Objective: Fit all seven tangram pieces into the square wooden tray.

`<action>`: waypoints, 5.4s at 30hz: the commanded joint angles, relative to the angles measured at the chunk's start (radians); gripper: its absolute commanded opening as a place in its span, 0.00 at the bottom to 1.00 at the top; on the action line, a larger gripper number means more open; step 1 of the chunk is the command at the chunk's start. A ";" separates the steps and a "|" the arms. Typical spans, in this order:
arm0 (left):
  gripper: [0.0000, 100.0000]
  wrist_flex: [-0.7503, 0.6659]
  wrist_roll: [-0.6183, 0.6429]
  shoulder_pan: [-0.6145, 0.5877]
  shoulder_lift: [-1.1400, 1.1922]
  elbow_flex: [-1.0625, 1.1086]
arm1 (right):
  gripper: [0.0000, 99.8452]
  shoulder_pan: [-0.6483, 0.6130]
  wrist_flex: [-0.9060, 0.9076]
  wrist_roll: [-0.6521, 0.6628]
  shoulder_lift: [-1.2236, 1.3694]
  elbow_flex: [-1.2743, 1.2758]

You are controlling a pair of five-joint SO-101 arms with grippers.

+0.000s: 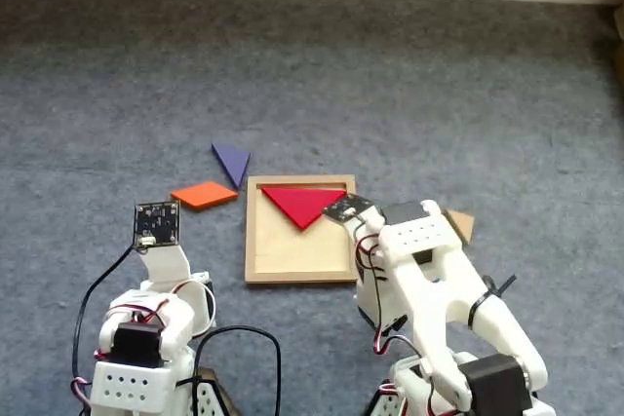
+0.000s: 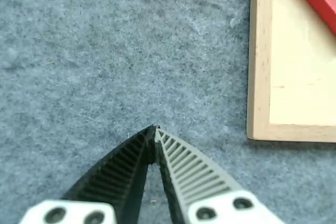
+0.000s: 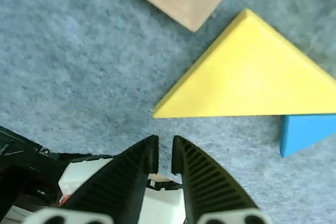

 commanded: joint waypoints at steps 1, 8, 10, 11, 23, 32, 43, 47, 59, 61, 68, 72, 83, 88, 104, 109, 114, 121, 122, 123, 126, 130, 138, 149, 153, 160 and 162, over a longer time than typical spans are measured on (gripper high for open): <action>0.01 0.003 -0.005 0.012 -0.028 0.019 | 0.05 -0.035 -0.044 -0.051 -0.041 -0.018; 0.01 0.003 -0.005 0.012 -0.028 0.019 | 0.05 -0.197 -0.136 -0.232 -0.031 -0.002; 0.01 0.003 -0.005 0.012 -0.028 0.019 | 0.05 -0.202 -0.156 -0.241 0.010 0.019; 0.01 0.003 -0.005 0.012 -0.028 0.019 | 0.05 -0.202 -0.173 -0.241 0.035 0.028; 0.01 0.003 -0.005 0.012 -0.028 0.019 | 0.04 0.228 -0.259 0.021 0.173 -0.042; 0.01 0.003 -0.005 0.012 -0.028 0.019 | 0.01 0.435 -0.248 0.163 0.150 -0.229; 0.01 0.003 -0.005 0.012 -0.028 0.019 | 0.01 0.424 -0.124 0.046 0.148 -0.354; 0.01 0.003 -0.005 0.012 -0.028 0.019 | 0.01 0.418 -0.124 -0.080 0.111 -0.390; 0.01 0.003 -0.005 0.012 -0.028 0.019 | 0.01 0.372 -0.203 -0.235 -0.018 -0.383; 0.01 0.003 -0.005 0.012 -0.028 0.019 | 0.01 0.366 -0.251 -0.235 -0.019 -0.340; 0.01 0.003 -0.005 0.012 -0.028 0.019 | 0.01 0.363 -0.378 -0.242 -0.027 -0.225; 0.01 0.003 -0.005 0.012 -0.028 0.019 | 0.01 0.361 -0.371 -0.299 -0.027 -0.216; 0.01 0.003 -0.005 0.012 -0.028 0.019 | 0.01 0.321 -0.346 -0.517 -0.018 -0.216; 0.01 0.003 -0.005 0.012 -0.028 0.019 | 0.04 0.251 -0.282 -0.660 -0.018 -0.223; 0.01 0.003 -0.005 0.012 -0.028 0.019 | 0.23 0.236 -0.283 -0.885 -0.002 -0.223; 0.01 0.003 -0.005 0.012 -0.028 0.019 | 0.25 0.243 -0.282 -0.885 0.114 -0.252; 0.01 0.003 -0.005 0.012 -0.028 0.019 | 0.30 0.246 -0.277 -0.885 0.223 -0.326; 0.01 0.003 -0.005 0.012 -0.028 0.019 | 0.30 0.317 -0.283 -0.885 0.237 -0.340; 0.01 0.003 -0.005 0.012 -0.028 0.019 | 0.30 0.332 -0.285 -0.884 0.237 -0.340; 0.01 0.003 -0.005 0.012 -0.028 0.019 | 0.30 0.343 -0.285 -0.881 0.242 -0.340; 0.01 0.003 -0.005 0.012 -0.028 0.019 | 0.30 0.346 -0.286 -0.879 0.246 -0.332; 0.01 0.003 -0.005 0.012 -0.028 0.019 | 0.30 0.346 -0.286 -0.879 0.246 -0.332; 0.01 0.003 -0.005 0.012 -0.028 0.019 | 0.30 0.349 -0.381 -0.878 0.248 -0.286; 0.01 0.003 -0.005 0.012 -0.028 0.019 | 0.30 0.349 -0.375 -0.815 0.248 -0.272; 0.01 0.003 -0.005 0.012 -0.028 0.019 | 0.30 0.343 -0.375 -0.813 0.248 -0.237; 0.01 0.003 -0.005 0.012 -0.028 0.019 | 0.30 0.311 -0.377 -0.770 0.248 -0.205; 0.01 0.003 -0.005 0.012 -0.028 0.019 | 0.30 0.306 -0.377 -0.747 0.248 -0.203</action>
